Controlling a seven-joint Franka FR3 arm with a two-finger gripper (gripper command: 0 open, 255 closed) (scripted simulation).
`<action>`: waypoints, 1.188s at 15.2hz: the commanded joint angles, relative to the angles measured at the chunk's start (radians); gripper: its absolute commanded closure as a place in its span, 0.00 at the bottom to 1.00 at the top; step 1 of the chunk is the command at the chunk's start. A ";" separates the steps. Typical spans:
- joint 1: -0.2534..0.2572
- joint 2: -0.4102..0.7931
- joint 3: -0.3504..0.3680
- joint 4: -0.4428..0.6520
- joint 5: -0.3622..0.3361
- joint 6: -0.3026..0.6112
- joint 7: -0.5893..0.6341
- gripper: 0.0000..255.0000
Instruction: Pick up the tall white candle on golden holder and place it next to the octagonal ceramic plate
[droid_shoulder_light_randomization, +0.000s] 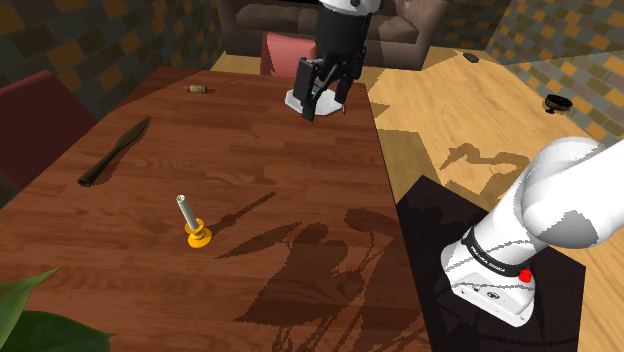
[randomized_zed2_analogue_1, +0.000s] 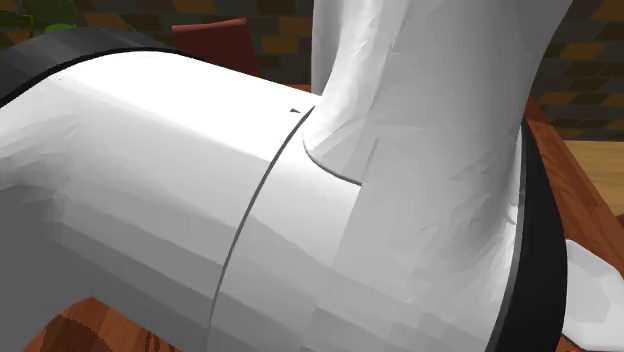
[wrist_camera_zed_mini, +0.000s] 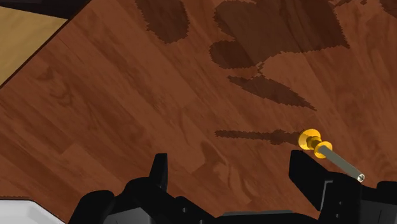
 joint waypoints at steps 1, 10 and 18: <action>-0.002 0.066 0.035 0.034 -0.011 0.030 0.035 0.00; 0.011 0.402 0.197 0.241 -0.154 0.124 0.259 0.00; 0.126 0.755 0.242 0.521 -0.379 0.112 0.469 0.00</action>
